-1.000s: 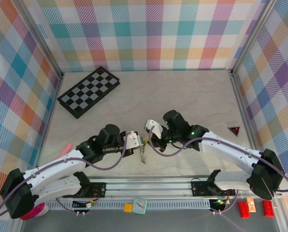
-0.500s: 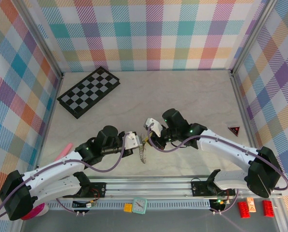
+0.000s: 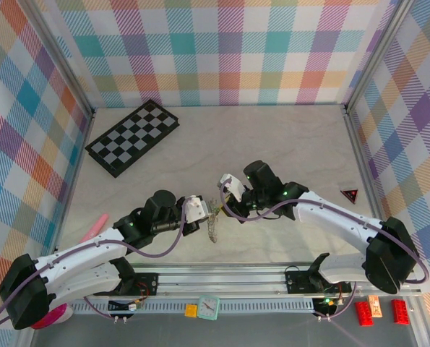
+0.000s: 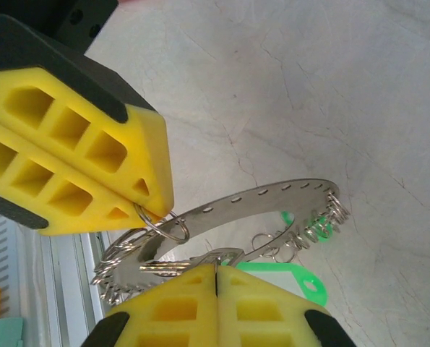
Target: Put the keys on the keyring
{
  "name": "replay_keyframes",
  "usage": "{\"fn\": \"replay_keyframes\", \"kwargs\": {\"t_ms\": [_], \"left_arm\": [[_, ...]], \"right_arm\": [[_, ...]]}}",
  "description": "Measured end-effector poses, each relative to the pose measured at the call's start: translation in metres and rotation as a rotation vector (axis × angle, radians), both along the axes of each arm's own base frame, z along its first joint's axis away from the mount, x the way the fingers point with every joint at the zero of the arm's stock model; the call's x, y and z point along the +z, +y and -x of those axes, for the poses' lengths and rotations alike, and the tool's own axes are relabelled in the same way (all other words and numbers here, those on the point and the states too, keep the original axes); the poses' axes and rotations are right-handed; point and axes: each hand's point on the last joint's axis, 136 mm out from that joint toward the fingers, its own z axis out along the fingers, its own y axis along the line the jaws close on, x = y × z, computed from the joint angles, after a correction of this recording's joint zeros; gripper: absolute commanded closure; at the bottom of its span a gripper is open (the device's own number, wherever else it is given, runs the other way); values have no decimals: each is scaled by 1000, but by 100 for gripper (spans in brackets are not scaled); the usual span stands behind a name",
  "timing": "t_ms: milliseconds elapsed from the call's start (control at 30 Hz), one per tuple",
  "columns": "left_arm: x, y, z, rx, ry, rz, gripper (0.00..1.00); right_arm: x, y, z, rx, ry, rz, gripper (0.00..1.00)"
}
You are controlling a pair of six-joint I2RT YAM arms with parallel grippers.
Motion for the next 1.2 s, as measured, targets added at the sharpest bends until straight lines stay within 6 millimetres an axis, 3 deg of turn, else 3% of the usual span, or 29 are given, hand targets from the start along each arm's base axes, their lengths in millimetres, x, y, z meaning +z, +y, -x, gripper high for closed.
{"fn": "replay_keyframes", "kwargs": {"t_ms": [167, 367, 500, 600, 767, 933, 1000, 1100, 1200], "left_arm": [[2, -2, -1, 17, 26, 38, 100], [-3, -7, 1, 20, 91, 77, 100], [-2, -12, 3, 3, 119, 101, 100], [0, -13, 3, -7, 127, 122, 100], [1, -12, 2, -12, 143, 160, 100], [1, -12, 2, -27, 148, 194, 100], [2, -12, 3, -37, 144, 207, 100], [1, -13, 6, -57, 140, 218, 100], [-1, -13, 10, -74, 137, 223, 100]], "right_arm": [[-13, -13, -10, -85, 30, 41, 100], [-62, -28, -10, -209, 185, 133, 100], [-90, -36, -9, -269, 250, 194, 80], [-95, -38, -13, -296, 253, 205, 62], [-73, -36, -17, -280, 173, 138, 59], [-5, -32, -1, -105, -94, -101, 59], [13, -30, 9, -19, -192, -165, 59], [21, -25, 16, 76, -274, -195, 62], [15, -19, 19, 143, -285, -200, 65]]}}
